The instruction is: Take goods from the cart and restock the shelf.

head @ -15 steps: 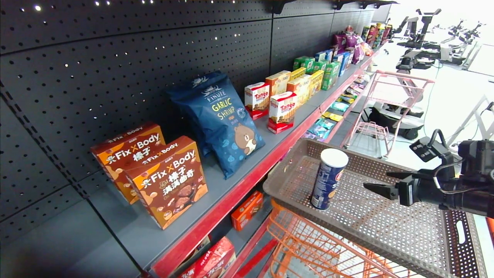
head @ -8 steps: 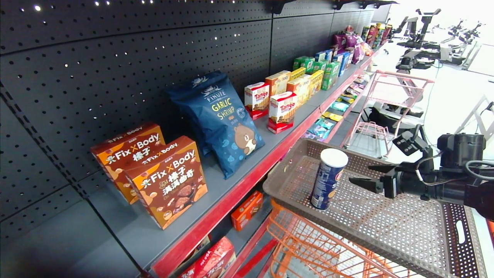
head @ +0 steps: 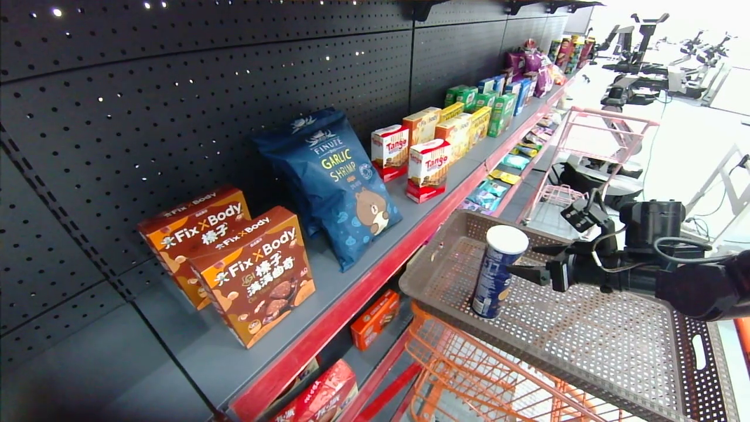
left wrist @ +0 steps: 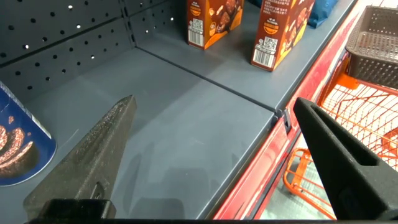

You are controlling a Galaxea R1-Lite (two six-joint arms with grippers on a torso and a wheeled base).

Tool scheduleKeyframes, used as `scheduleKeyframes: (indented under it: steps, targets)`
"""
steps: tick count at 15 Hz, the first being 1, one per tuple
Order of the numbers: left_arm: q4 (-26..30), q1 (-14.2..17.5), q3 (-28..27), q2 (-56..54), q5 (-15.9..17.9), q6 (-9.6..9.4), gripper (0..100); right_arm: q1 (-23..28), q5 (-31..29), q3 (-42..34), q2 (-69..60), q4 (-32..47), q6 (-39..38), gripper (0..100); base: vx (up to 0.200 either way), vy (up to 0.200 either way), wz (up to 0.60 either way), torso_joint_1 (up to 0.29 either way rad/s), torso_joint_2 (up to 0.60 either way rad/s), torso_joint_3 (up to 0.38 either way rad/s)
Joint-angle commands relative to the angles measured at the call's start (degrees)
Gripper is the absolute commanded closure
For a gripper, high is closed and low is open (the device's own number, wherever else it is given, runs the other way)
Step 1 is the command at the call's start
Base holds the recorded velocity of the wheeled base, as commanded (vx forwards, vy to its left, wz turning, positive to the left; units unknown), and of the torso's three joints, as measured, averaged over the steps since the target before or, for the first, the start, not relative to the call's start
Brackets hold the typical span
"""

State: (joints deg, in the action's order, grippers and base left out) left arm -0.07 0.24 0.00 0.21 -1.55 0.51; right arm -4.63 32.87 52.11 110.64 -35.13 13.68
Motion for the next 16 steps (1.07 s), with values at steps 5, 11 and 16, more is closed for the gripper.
scheduleKeyframes:
  steps: [5,11,16]
  targets:
    - [0.0,0.0,0.0,0.1,0.0,0.02,0,-2.6,1.1,7.2,8.0,-0.8,-0.1,0,0.000,0.000,0.00,0.000,0.00,0.000]
    - [0.0,0.0,0.0,0.0,0.0,0.02,0,-4.2,1.2,6.8,11.4,-5.4,-0.1,0,0.000,0.000,0.00,0.000,0.00,0.000]
    - [0.0,0.0,0.0,0.1,0.0,0.02,0,-4.6,1.1,4.0,14.3,-11.6,-0.1,0,0.000,0.000,0.00,0.000,0.00,0.000]
